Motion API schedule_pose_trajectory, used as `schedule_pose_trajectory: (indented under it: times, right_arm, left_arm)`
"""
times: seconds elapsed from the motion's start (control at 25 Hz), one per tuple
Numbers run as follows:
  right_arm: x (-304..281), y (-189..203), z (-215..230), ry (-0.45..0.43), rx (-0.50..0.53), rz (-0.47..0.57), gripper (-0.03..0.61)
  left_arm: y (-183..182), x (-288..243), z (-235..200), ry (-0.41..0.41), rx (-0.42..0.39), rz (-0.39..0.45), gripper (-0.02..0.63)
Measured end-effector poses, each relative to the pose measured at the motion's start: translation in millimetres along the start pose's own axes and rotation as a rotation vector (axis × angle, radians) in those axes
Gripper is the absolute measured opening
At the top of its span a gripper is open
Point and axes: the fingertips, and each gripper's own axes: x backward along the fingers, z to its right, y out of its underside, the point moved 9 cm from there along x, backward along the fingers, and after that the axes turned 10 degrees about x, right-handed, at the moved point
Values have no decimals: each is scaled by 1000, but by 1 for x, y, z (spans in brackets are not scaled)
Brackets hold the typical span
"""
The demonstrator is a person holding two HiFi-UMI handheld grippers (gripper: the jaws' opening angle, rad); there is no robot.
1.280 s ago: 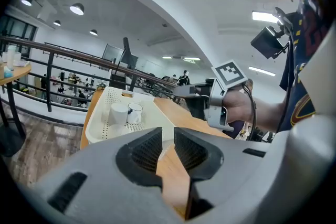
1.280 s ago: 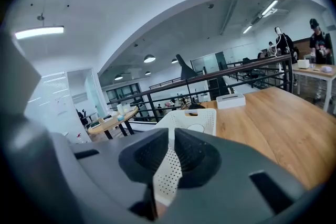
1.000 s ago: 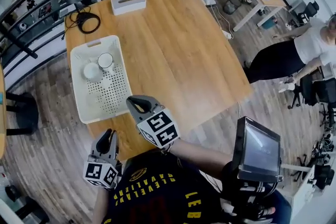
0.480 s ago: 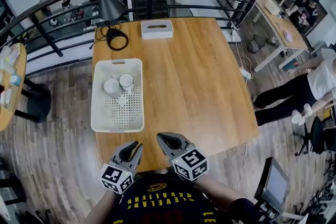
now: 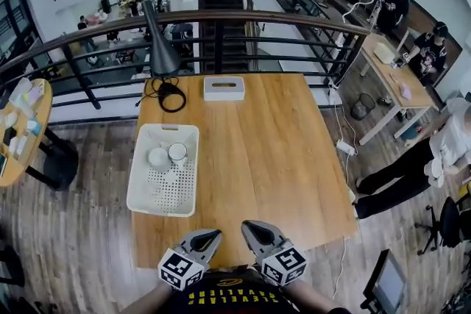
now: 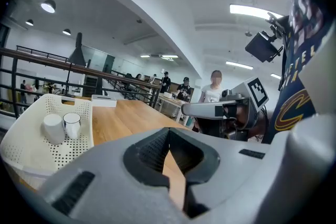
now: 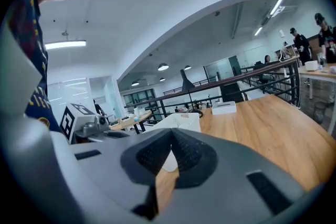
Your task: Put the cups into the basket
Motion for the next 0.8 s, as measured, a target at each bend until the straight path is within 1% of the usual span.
schedule_pose_trajectory:
  times: [0.12, 0.4, 0.6, 0.8]
  right_arm:
    - [9, 0, 9, 7, 2, 22, 12]
    - [26, 5, 23, 8, -4, 22, 12]
    - [36, 8, 33, 17, 11, 25, 12]
    - [46, 12, 42, 32, 26, 18, 12]
  left_arm:
    - [-3, -12, 5, 1, -14, 3, 9]
    - [-1, -34, 17, 4, -7, 2, 9]
    - [4, -48, 21, 5, 7, -2, 9]
    - [5, -63, 27, 20, -1, -10, 9]
